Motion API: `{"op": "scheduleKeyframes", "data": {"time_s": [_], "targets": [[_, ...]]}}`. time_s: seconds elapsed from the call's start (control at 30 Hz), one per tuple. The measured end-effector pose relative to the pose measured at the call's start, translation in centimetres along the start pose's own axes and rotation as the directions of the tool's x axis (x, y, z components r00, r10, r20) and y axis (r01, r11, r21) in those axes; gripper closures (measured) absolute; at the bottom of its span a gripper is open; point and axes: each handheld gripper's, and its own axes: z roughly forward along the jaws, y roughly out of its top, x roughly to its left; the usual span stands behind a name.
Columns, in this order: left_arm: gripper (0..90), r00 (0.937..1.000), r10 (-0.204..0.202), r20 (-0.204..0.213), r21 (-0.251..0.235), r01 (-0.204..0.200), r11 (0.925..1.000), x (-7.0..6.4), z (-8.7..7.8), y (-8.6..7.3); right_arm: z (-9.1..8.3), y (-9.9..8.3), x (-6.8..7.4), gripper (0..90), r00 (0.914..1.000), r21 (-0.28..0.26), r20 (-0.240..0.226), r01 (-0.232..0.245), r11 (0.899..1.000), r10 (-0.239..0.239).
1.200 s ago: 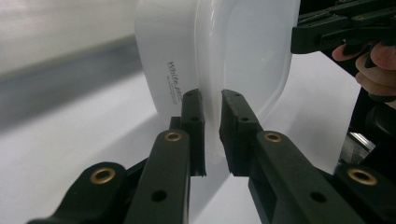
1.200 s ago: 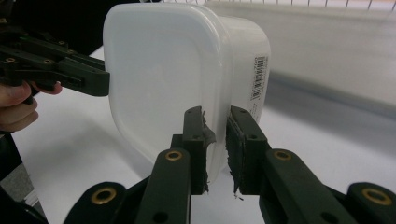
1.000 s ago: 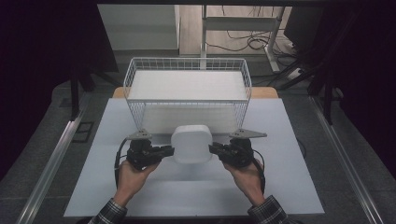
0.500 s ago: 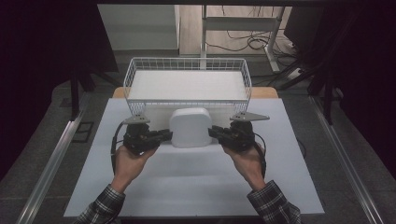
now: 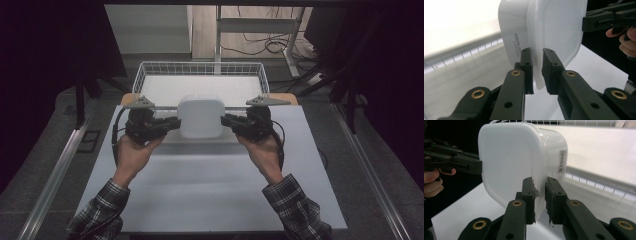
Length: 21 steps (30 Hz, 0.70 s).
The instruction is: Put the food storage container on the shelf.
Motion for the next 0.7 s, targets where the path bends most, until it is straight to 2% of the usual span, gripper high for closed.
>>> {"op": "scheduleKeyframes", "data": {"time_s": [0.03,0.27,0.3,0.37,0.53,0.7], "targets": [[79.7,1.0000,0.000,-0.002,-0.007,0.000,1.0000,0.3,-0.2,0.8,0.2,1.0,-0.1,77.2,1.0000,-0.011,-0.001,-0.005,1.000,0.005],[79.7,1.0000,0.000,-0.004,-0.029,0.000,0.9996,1.4,-0.6,3.7,0.7,3.6,-0.6,77.1,0.9999,-0.032,0.002,-0.011,0.999,0.011],[79.7,1.0000,0.000,-0.004,-0.029,0.000,0.9996,1.4,-0.6,3.7,0.8,4.1,-0.8,77.0,0.9999,-0.036,0.004,-0.010,0.999,0.011],[79.7,0.9999,-0.012,0.003,-0.037,0.012,0.9992,2.1,-0.4,4.6,1.1,4.9,-1.0,76.9,0.9999,-0.041,0.010,-0.012,0.999,0.013],[79.5,0.9993,-0.037,-0.003,-0.034,0.037,0.9987,3.1,0.3,5.6,1.9,6.2,-1.5,76.7,0.9993,-0.036,0.033,-0.013,0.999,0.014],[79.1,0.9986,-0.052,-0.010,-0.015,0.052,0.9985,3.7,1.2,6.0,2.7,6.5,-2.3,76.4,0.9983,-0.025,0.045,-0.036,0.999,0.037]]}}
